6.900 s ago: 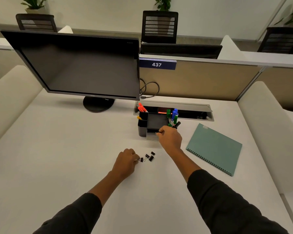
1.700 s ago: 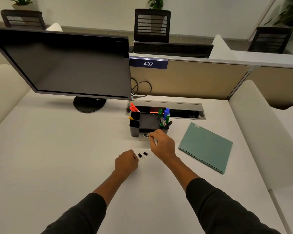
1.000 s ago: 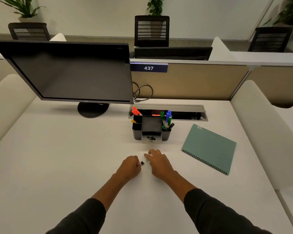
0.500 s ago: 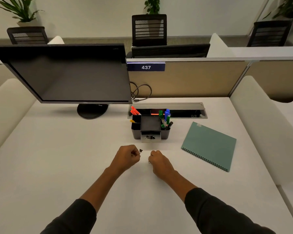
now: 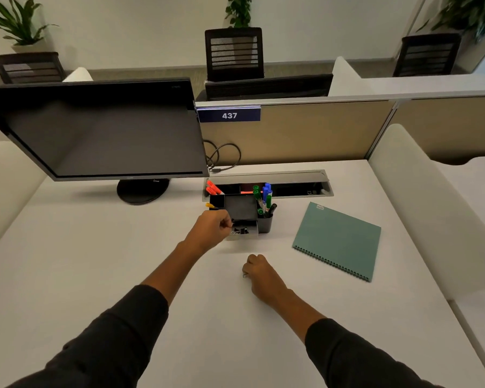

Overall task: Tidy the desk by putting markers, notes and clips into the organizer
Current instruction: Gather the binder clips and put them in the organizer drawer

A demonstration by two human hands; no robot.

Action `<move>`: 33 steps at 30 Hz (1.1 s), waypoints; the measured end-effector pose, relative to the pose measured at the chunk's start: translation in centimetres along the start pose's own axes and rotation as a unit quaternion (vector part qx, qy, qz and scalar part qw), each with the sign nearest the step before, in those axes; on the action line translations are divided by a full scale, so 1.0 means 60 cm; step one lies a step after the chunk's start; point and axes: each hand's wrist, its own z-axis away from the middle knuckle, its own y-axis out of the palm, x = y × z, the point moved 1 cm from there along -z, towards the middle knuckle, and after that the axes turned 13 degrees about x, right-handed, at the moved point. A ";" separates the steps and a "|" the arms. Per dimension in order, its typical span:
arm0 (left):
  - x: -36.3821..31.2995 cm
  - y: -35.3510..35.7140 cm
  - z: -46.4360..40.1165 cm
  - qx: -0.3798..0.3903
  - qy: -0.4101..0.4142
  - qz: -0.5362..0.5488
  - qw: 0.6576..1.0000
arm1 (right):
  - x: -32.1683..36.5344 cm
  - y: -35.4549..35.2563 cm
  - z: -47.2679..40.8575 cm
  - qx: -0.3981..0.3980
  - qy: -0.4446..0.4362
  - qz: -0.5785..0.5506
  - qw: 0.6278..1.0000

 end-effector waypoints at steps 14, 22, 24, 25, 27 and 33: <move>0.005 0.012 -0.059 0.072 0.011 -0.071 0.995 | -0.015 0.005 -0.001 -0.024 0.006 -0.045 0.999; 0.007 0.012 -0.059 0.075 0.026 -0.104 0.991 | -0.017 0.004 -0.002 -0.012 0.000 -0.060 0.998; 0.007 0.014 -0.057 0.074 0.028 -0.107 0.991 | -0.017 0.003 0.000 -0.010 -0.001 -0.062 0.998; 0.008 0.015 -0.055 0.073 0.027 -0.107 0.991 | -0.017 0.001 0.001 -0.010 -0.001 -0.064 0.998; 0.010 0.019 -0.053 0.069 0.023 -0.101 0.992 | -0.015 -0.002 0.003 -0.009 0.001 -0.071 0.997; 0.014 0.025 -0.027 0.009 0.031 -0.073 0.997 | -0.012 -0.013 0.011 0.000 0.007 -0.092 0.996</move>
